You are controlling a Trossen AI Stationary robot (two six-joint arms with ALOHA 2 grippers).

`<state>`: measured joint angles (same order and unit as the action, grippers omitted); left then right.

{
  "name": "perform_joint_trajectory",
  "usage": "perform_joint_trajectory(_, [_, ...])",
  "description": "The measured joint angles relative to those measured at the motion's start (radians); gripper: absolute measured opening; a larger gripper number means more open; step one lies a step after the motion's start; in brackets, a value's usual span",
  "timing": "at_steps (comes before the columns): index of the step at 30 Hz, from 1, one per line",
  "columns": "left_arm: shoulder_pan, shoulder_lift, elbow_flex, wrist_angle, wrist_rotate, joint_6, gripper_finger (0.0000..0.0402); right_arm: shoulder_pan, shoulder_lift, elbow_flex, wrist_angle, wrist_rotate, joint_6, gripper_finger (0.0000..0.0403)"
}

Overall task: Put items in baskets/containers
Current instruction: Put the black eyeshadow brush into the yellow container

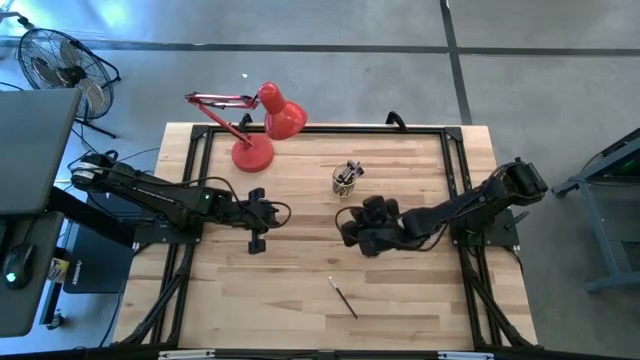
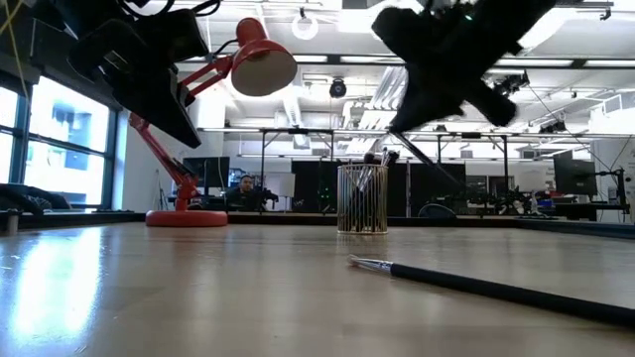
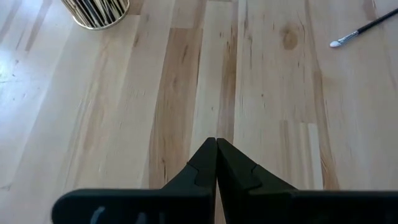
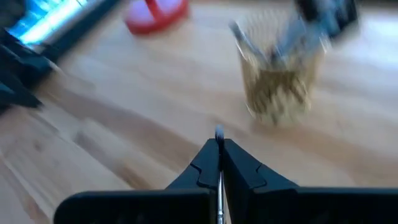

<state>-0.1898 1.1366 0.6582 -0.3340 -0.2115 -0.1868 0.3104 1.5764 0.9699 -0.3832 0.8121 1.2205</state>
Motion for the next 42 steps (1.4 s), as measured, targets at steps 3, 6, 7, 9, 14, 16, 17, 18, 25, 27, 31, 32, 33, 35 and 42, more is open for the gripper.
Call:
perform_joint_trajectory(3, [0.0, 0.0, 0.0, 0.0, -0.006, 0.001, 0.0001, -0.04, 0.0, 0.0, 0.132, 0.028, -0.182, 0.0001])
perform_joint_trajectory(6, [0.0, 0.0, 0.0, 0.002, -0.014, 0.002, 0.0001, -0.127, 0.0, -0.022, 0.3, -0.108, -0.37, 0.0001])
perform_joint_trajectory(7, [0.0, 0.0, 0.0, 0.007, -0.02, 0.003, 0.0001, -0.159, 0.0, -0.038, 0.381, -0.161, -0.439, 0.0001])
perform_joint_trajectory(9, [0.0, 0.001, 0.0, 0.024, -0.038, 0.003, 0.0001, -0.219, 0.0, -0.076, 0.575, -0.246, -0.588, 0.0001])
perform_joint_trajectory(14, [0.0, 0.014, 0.001, 0.086, -0.102, 0.0, 0.0001, -0.353, -0.001, -0.174, 1.048, -0.446, -0.869, 0.0001])
perform_joint_trajectory(16, [0.001, 0.014, 0.002, 0.106, -0.132, -0.001, 0.0001, -0.402, -0.001, -0.22, 1.151, -0.491, -0.915, 0.0001])
perform_joint_trajectory(17, [0.007, 0.014, 0.002, 0.108, -0.147, -0.001, 0.0001, -0.425, -0.001, -0.243, 1.183, -0.504, -0.931, 0.0001])
perform_joint_trajectory(18, [0.018, 0.014, 0.001, 0.107, -0.152, -0.01, 0.0001, -0.448, -0.001, -0.266, 1.211, -0.516, -0.939, 0.0001])
perform_joint_trajectory(25, [0.117, 0.014, 0.001, 0.101, -0.116, -0.083, 0.0001, -0.609, -0.001, -0.392, 1.475, -0.705, -1.001, 0.0])
perform_joint_trajectory(27, [0.14, 0.014, 0.001, 0.1, -0.112, -0.084, 0.0001, -0.652, -0.001, -0.399, 1.507, -0.755, -1.029, 0.0])
perform_joint_trajectory(31, [0.176, 0.014, 0.001, 0.101, -0.113, -0.085, 0.0001, -0.719, -0.001, -0.395, 1.475, -0.855, -1.064, 0.0])
perform_joint_trajectory(32, [0.182, 0.014, 0.001, 0.101, -0.113, -0.091, 0.0001, -0.73, -0.001, -0.395, 1.457, -0.875, -1.065, 0.0])
perform_joint_trajectory(33, [0.187, 0.014, 0.001, 0.101, -0.113, -0.102, 0.0001, -0.738, -0.001, -0.395, 1.434, -0.893, -1.066, 0.0])
perform_joint_trajectory(35, [0.194, 0.014, 0.001, 0.101, -0.113, -0.123, 0.0001, -0.748, -0.001, -0.395, 1.38, -0.927, -1.085, 0.0])
perform_joint_trajectory(42, [0.198, 0.014, 0.0, 0.101, -0.119, -0.133, 0.0001, -0.748, -0.001, -0.395, 1.207, -1.002, -1.151, 0.0006])
